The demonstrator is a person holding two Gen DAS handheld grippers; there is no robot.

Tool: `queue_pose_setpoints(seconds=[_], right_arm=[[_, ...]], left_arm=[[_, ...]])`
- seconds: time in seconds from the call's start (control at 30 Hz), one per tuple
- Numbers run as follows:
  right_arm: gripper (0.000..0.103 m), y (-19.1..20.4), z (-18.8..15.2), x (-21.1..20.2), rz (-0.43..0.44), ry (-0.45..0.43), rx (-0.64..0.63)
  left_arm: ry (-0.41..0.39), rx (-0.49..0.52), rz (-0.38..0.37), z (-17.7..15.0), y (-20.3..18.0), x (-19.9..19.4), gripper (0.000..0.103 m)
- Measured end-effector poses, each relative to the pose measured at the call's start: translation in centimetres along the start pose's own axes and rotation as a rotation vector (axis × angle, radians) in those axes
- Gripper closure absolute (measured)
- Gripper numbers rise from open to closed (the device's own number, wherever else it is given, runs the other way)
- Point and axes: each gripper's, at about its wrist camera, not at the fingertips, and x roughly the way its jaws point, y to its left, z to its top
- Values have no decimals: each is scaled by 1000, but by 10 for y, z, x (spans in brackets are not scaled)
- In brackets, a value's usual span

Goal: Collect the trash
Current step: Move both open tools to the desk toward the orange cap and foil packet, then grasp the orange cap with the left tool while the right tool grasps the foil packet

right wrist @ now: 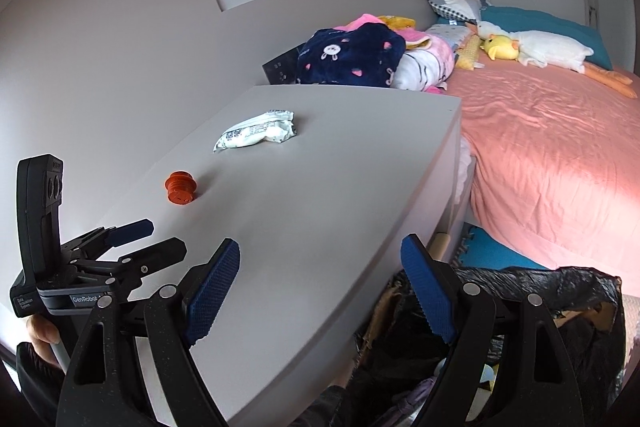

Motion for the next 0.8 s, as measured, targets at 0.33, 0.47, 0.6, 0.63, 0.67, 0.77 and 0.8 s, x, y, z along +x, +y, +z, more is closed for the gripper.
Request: queue_pose_setpoints(seconds=[0.33, 0.47, 0.6, 0.63, 0.67, 0.77, 0.8], right_arm=[[20, 20, 24, 42, 27, 32, -48], [20, 28, 34, 59, 28, 42, -78], [20, 34, 44, 76, 24, 50, -99], [20, 36, 47, 80, 22, 52, -105], [20, 37, 50, 85, 20, 53, -109], [20, 39, 58, 98, 14, 58, -120], [20, 40, 61, 101, 13, 59, -125]], left_arm=[[-20, -75, 90, 17, 43, 12, 6], [-9, -127, 84, 25, 61, 22, 6], [3, -121, 94, 32, 68, 34, 6], [6, -116, 97, 33, 68, 36, 7], [11, -109, 102, 35, 69, 39, 8], [29, -91, 116, 37, 72, 48, 17], [35, -88, 122, 38, 73, 50, 18]])
